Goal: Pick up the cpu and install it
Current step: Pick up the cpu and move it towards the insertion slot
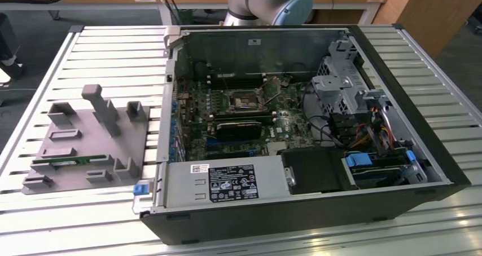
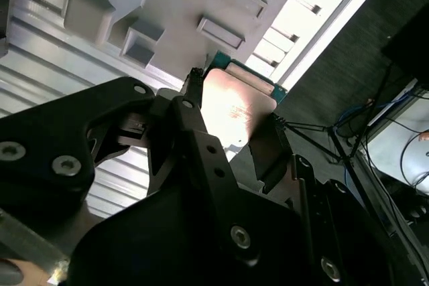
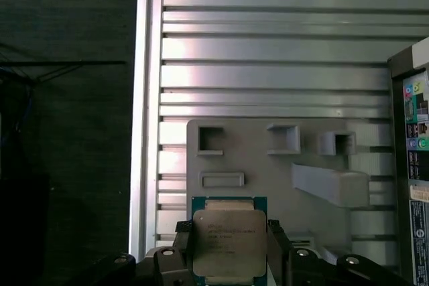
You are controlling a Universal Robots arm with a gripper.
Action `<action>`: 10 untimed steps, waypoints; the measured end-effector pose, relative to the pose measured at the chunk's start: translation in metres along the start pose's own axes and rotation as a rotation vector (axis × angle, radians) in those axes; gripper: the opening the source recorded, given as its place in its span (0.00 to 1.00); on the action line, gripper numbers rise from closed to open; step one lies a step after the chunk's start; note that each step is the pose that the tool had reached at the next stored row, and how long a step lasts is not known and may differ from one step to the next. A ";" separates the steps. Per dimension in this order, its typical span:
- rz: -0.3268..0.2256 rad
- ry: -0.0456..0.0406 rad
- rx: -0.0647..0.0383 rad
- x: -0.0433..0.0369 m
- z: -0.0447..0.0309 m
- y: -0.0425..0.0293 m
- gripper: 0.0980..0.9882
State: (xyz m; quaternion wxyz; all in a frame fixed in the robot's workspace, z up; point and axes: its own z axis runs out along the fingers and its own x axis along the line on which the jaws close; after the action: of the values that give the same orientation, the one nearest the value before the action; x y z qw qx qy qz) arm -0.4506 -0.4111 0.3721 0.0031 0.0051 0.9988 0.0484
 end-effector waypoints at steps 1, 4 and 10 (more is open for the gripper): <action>0.000 0.0000 0.000 0.0000 -0.0019 0.0005 0.48; 0.000 0.0000 0.000 -0.0001 -0.0074 0.0022 0.48; 0.000 0.0000 0.000 -0.0046 -0.0100 0.0034 0.48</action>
State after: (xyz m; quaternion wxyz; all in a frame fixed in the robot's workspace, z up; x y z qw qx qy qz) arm -0.4460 -0.4088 0.3824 0.0031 0.0051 0.9988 0.0484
